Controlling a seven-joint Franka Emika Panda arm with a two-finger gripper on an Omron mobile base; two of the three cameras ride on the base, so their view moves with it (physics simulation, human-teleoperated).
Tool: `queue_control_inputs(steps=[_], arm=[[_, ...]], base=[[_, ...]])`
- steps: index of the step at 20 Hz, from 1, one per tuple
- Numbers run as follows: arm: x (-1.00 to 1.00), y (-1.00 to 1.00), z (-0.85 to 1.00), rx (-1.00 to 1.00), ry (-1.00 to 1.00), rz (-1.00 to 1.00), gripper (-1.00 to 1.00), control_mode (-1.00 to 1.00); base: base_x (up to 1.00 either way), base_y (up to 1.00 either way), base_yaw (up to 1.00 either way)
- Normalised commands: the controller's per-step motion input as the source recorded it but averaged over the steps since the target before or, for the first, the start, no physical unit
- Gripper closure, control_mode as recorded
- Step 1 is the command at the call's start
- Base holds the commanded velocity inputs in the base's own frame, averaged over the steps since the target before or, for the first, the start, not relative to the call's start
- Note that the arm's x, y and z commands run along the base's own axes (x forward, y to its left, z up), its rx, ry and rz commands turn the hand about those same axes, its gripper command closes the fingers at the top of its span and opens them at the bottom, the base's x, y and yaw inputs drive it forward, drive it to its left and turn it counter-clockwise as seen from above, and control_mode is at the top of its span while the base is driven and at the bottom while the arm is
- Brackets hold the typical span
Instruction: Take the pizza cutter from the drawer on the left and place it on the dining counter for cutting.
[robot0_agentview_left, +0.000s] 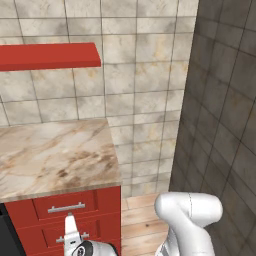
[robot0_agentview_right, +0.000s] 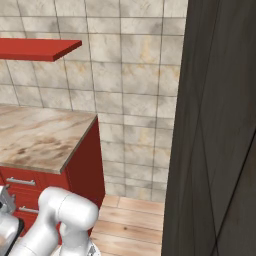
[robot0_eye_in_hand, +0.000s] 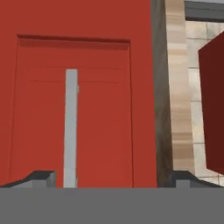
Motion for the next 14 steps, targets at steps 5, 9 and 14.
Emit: queue_control_inputs(steps=[5,9,14], arm=[[0.09,0.04,-0.25,0.03,0.03,0.0,-1.0,-1.0],[0.27,0.0,-0.19,0.0,0.0,0.0,-1.0,-1.0],[0.3,0.0,-0.19,0.0,0.0,0.0,-1.0,-1.0]], base=[[0.0,0.0,0.0],[0.0,0.0,0.0],[0.0,0.0,0.0]])
